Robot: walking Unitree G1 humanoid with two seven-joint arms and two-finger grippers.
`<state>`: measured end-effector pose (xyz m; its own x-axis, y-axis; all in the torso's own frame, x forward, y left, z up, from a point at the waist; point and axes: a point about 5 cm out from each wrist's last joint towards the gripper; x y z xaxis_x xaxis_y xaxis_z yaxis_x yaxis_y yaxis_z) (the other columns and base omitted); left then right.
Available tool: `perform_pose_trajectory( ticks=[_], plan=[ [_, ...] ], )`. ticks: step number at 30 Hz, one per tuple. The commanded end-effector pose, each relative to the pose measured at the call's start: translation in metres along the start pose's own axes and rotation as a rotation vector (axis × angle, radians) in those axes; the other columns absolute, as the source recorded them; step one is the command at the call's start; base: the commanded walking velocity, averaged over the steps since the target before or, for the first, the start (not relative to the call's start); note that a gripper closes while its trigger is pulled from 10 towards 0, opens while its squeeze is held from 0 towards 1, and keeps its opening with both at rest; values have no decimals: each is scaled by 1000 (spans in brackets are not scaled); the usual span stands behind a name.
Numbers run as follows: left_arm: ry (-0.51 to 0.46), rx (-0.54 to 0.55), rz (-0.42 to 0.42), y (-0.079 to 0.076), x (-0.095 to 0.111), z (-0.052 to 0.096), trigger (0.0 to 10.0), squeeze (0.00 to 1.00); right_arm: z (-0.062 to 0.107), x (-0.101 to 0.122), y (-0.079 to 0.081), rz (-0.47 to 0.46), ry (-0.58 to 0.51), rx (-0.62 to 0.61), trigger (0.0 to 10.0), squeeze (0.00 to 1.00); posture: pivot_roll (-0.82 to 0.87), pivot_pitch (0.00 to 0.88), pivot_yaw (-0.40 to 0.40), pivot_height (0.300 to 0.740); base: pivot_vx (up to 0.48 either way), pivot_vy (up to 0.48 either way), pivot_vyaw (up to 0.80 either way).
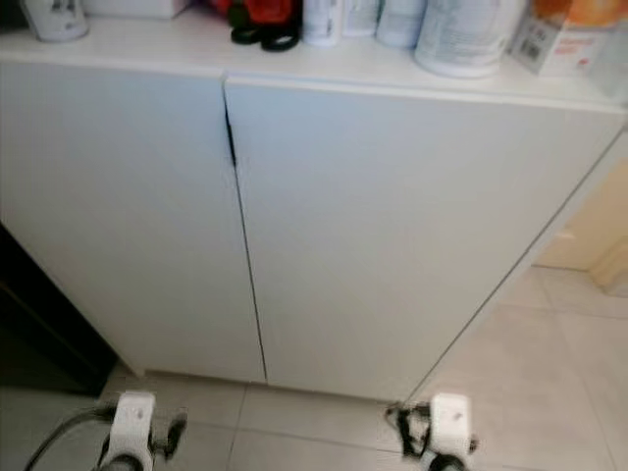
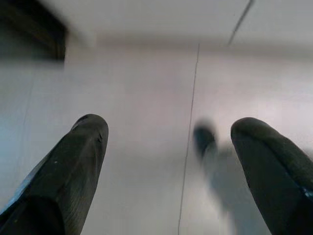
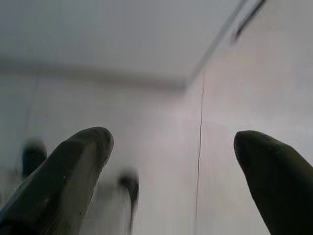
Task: Restocking fridge
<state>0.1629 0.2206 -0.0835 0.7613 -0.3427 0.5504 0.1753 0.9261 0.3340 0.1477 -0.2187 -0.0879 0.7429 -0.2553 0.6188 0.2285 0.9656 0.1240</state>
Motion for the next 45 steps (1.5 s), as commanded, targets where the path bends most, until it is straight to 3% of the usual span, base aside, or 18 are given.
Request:
perform_pose_trajectory(
  ticks=[1, 5, 15, 35, 45],
  plan=[
    [94, 19, -2, 1, -14, 2, 10000, 0, 0, -6, 2, 47, 58, 3, 10000, 0, -74, 0, -16, 740, 0, 0, 0],
    [77, -11, -16, -10, -10, 2, 10000, 0, -2, -4, 4, -20, 43, 2, 10000, 0, -67, 0, -25, 740, 0, 0, 0],
    [128, -46, 12, -28, -16, 4, 10000, 0, -5, -2, 10, -6, 70, 10, 10000, 0, -98, 80, -43, 740, 0, 155, 0],
    [134, -36, -17, -19, -17, 3, 10000, 0, -6, -1, 12, -64, 60, -22, 10000, 0, -102, 128, -15, 740, 0, 455, 0],
    [141, -45, -30, -18, -20, 4, 10000, 0, -5, -6, 13, -49, 71, -35, 10000, 0, -97, 137, -1, 740, 0, 430, 193]
  ],
)
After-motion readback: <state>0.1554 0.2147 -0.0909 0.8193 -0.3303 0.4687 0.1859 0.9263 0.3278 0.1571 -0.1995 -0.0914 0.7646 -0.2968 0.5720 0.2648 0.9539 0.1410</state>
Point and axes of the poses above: a point about 5 cm out from each wrist's last joint towards the gripper, its own z axis pointing back from the gripper into the wrist, its own x axis along the axis of the wrist's last joint, y = z × x, and after that the axes turned 15 degrees about -z, right-handed
